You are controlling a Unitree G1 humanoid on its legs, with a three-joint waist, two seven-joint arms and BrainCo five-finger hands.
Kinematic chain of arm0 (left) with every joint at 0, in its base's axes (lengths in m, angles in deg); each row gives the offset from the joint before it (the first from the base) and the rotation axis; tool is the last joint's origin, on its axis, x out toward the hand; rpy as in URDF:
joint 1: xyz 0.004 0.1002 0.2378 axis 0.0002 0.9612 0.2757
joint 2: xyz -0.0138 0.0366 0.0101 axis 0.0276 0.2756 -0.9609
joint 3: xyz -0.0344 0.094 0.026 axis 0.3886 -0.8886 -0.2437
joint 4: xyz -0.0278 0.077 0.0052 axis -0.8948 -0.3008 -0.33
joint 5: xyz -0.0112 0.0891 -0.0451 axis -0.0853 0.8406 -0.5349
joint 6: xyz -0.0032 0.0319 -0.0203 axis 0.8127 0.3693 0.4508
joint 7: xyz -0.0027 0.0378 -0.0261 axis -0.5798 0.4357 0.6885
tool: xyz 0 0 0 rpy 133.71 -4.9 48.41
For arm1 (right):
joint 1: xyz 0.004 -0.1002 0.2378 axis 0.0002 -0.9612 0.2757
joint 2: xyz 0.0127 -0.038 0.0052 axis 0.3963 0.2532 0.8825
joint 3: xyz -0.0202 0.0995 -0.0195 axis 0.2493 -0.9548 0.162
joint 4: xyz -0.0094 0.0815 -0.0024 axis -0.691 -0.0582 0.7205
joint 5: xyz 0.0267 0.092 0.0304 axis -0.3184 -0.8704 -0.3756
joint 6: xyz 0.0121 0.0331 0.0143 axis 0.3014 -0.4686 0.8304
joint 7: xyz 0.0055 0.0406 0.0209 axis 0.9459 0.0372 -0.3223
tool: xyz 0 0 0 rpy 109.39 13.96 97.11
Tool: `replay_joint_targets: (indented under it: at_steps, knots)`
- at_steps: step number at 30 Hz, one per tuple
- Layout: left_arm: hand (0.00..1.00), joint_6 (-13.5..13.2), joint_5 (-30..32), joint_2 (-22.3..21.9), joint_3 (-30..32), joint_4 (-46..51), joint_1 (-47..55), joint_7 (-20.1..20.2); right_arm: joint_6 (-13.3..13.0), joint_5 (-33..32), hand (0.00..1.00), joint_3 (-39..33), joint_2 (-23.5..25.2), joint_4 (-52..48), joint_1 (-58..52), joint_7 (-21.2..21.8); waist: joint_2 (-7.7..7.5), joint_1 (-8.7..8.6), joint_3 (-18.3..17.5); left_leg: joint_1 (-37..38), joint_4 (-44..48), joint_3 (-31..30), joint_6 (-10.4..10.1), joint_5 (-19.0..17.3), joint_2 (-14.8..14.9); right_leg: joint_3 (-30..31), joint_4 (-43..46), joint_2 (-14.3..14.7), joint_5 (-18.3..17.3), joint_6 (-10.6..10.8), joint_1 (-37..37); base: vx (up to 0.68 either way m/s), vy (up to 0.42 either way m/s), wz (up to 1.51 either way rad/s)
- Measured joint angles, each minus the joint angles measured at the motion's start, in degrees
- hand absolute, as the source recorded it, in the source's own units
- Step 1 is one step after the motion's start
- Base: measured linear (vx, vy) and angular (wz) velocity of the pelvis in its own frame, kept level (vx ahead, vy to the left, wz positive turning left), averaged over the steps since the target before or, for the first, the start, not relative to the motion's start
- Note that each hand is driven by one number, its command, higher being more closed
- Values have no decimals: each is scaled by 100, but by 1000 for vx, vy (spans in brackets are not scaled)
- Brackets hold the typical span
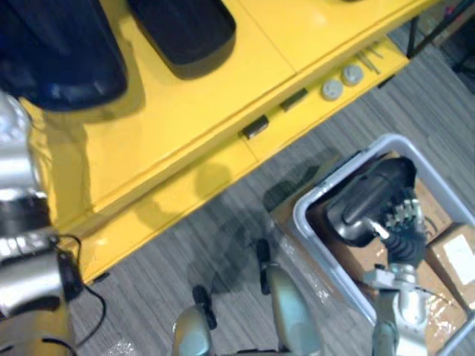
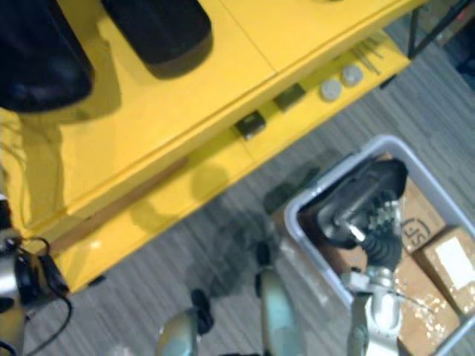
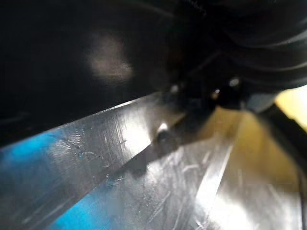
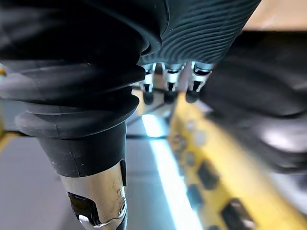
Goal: Walk over and take plastic housings, then place them on the shelf
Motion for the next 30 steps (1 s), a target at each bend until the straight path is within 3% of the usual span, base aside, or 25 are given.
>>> replay_joint_targets:
  at_steps: [5,9,16,21,30]
  knots:
    - [100,55,-153,237,-621,-1239,-851,147,-46,107,0,388,27,-376,-244,113,-56,-148,290,-44,222,50,94,-93,46,84,142,28,-2,-3,-70,-21,-21,-12]
    - [100,193,-175,237,-823,-1743,-1170,384,-53,97,0,680,57,-374,-411,131,-74,-219,299,-127,400,180,108,-214,126,92,143,48,-2,-2,-113,-31,-3,-6]
    - [100,301,-118,328,-794,-2072,-1552,496,-53,22,0,1113,106,-371,-700,254,-74,-148,299,-182,432,196,76,-271,170,74,143,48,-2,-2,-155,0,0,0]
    - [100,383,-99,359,-798,-2317,-1553,484,-53,-28,0,1127,101,-370,-800,275,-75,-52,299,-440,946,224,98,-293,291,59,178,31,-3,-1,-182,-4,1,1]
    - [100,418,-95,418,-797,-2531,-1503,480,-53,-29,0,1320,-1,-257,-788,379,-80,70,296,-549,987,172,97,-292,279,-91,398,-68,-65,-26,-274,-24,-14,11]
